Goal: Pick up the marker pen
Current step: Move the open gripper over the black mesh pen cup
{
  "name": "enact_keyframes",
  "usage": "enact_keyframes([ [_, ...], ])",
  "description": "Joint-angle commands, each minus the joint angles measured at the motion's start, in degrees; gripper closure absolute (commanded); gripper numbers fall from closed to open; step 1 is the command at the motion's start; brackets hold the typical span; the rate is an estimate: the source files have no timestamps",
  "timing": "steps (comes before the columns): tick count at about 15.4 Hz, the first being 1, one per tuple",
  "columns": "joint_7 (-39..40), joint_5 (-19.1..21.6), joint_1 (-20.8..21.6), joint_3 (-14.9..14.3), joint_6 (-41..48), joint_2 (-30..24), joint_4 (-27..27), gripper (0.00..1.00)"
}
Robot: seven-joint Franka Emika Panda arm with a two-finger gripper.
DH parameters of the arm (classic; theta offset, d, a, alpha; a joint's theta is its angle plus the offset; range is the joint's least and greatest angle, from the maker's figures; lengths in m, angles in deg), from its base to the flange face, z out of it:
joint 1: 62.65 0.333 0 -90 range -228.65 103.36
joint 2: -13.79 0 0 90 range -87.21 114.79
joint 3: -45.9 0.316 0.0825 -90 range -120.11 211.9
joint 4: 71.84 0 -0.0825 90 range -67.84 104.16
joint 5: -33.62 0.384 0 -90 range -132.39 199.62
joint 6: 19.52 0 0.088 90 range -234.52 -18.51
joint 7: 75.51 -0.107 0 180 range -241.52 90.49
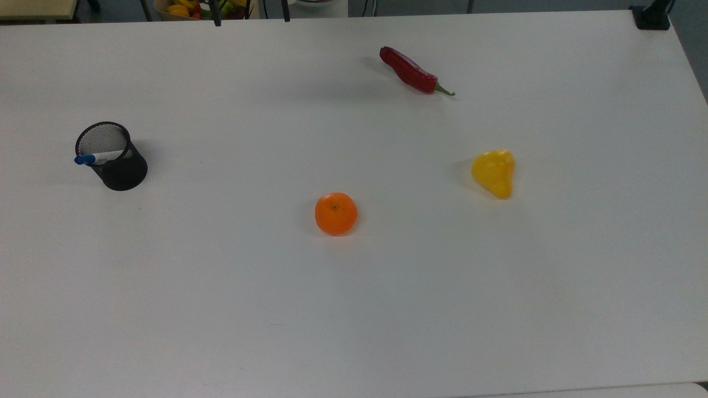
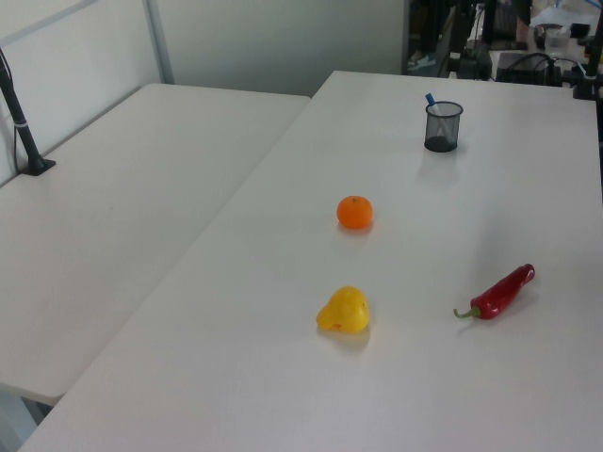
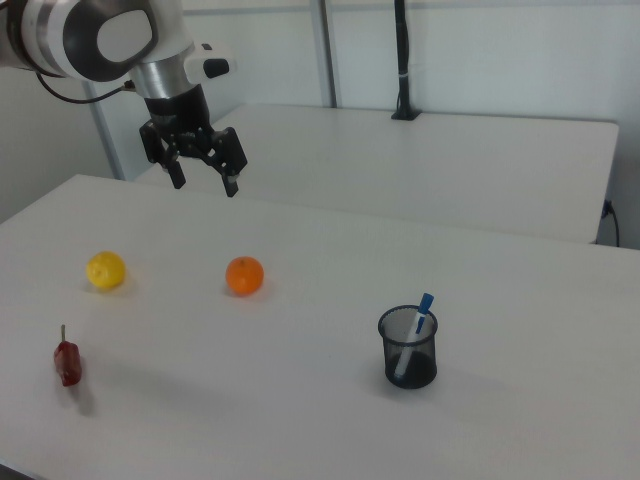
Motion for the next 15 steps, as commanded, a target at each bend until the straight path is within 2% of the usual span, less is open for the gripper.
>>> enact_keyframes([
  [1,0.82,0.46,-2.06,-0.57,-4.91,-0.73,1.1,0.0],
  [3,0.73,0.46,-2.77,-1.44,-9.3,-0.38,1.28,0.0],
  [6,0.64,0.46,-3.2,-4.52,-13.34,0.84,1.28,0.0],
  [11,-0.49,0.46,-5.84,-7.24,-23.71,5.15,1.46,0.0],
  [15,-2.07,-0.51,-8.04,-8.92,-34.61,7.61,3.65,0.0],
])
